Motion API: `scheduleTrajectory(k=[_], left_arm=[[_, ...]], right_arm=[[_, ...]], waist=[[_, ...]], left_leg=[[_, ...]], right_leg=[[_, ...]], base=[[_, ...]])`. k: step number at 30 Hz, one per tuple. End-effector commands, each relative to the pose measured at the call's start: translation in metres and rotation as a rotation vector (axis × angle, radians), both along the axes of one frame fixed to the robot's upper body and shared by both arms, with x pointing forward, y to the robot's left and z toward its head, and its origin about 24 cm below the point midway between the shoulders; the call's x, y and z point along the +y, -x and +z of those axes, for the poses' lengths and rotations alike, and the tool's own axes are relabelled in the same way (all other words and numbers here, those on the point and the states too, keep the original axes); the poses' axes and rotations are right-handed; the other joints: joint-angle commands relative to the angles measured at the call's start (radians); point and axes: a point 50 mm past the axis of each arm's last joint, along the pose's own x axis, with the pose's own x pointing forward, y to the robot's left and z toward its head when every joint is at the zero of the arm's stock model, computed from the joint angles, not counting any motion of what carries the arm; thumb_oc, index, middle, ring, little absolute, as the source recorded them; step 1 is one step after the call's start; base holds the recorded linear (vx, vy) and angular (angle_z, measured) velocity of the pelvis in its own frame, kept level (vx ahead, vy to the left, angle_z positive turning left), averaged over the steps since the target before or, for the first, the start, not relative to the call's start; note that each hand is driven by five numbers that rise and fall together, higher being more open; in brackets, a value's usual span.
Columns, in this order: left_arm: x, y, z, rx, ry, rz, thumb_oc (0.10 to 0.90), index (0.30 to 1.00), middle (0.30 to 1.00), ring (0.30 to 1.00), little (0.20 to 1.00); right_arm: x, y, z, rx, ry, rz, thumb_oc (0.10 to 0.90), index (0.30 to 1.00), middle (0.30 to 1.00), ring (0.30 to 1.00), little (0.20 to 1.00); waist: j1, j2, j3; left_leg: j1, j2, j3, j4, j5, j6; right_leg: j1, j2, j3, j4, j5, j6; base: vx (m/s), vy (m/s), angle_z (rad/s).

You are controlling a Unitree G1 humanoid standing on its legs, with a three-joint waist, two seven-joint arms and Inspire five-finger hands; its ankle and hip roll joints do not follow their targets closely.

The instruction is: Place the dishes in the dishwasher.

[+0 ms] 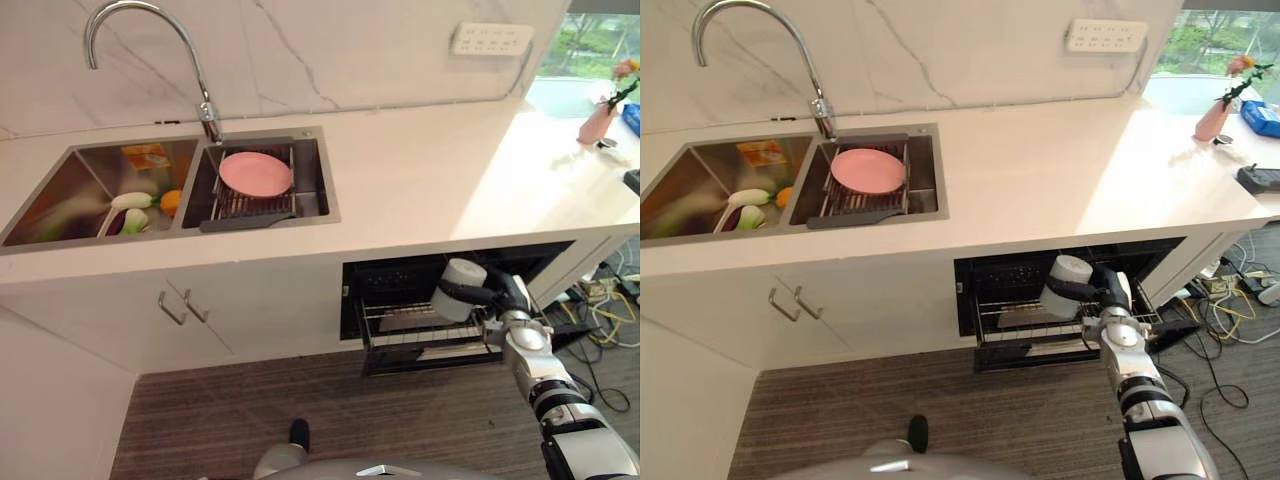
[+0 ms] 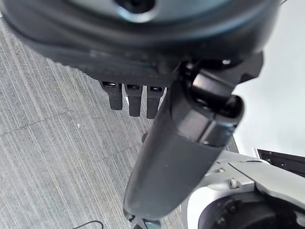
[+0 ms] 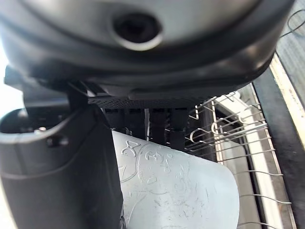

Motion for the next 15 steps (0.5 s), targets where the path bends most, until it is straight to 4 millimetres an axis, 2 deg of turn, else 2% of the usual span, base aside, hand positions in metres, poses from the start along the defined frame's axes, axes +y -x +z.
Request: scheduleTrajectory(k=[1,7,14,15], left_arm=[[0.009,-0.035,0.007,-0.099,-0.026,-0.051,0.800,0.900,0.900,0.900,0.900],[0.010,-0.043,0.009,-0.125,-0.025,-0.050,0.800,0.900,0.900,0.900,0.900],[0.004,-0.041,0.007,-0.115,-0.008,-0.075,0.800,0.900,0.900,0.900,0.900],[0.003,-0.042,0.007,-0.115,-0.008,-0.074,0.800,0.900,0.900,0.900,0.900]], right_arm=[[0.002,-0.049,0.064,-0.219,0.122,0.097,0.400,0.300,0.300,0.300,0.300],[0.004,-0.049,0.049,-0.060,0.237,0.195,0.400,0.300,0.300,0.300,0.300],[0.012,-0.044,0.029,0.093,0.324,0.295,0.400,0.300,0.300,0.300,0.300],[0.015,-0.042,0.024,0.144,0.414,0.372,0.400,0.300,0.300,0.300,0.300]], waist=[[0.021,0.005,0.013],[0.034,0.012,0.023],[0.035,0.017,0.028],[0.035,0.016,0.029]], left_leg=[[0.066,0.082,0.080,0.017,-0.029,-0.105],[0.044,0.085,0.076,0.016,-0.017,-0.113],[0.034,0.084,0.078,0.015,-0.015,-0.112],[0.034,0.084,0.081,0.015,-0.015,-0.112]], right_leg=[[-0.021,0.009,0.005,0.021,-0.099,-0.023],[-0.026,0.002,-0.023,0.020,-0.097,-0.020],[-0.029,-0.006,-0.031,0.020,-0.090,-0.016],[-0.029,-0.009,-0.032,0.020,-0.088,-0.015]], base=[[0.00,0.019,0.13],[-0.01,0.011,0.13],[0.00,0.015,0.06],[0.00,0.000,0.00]])
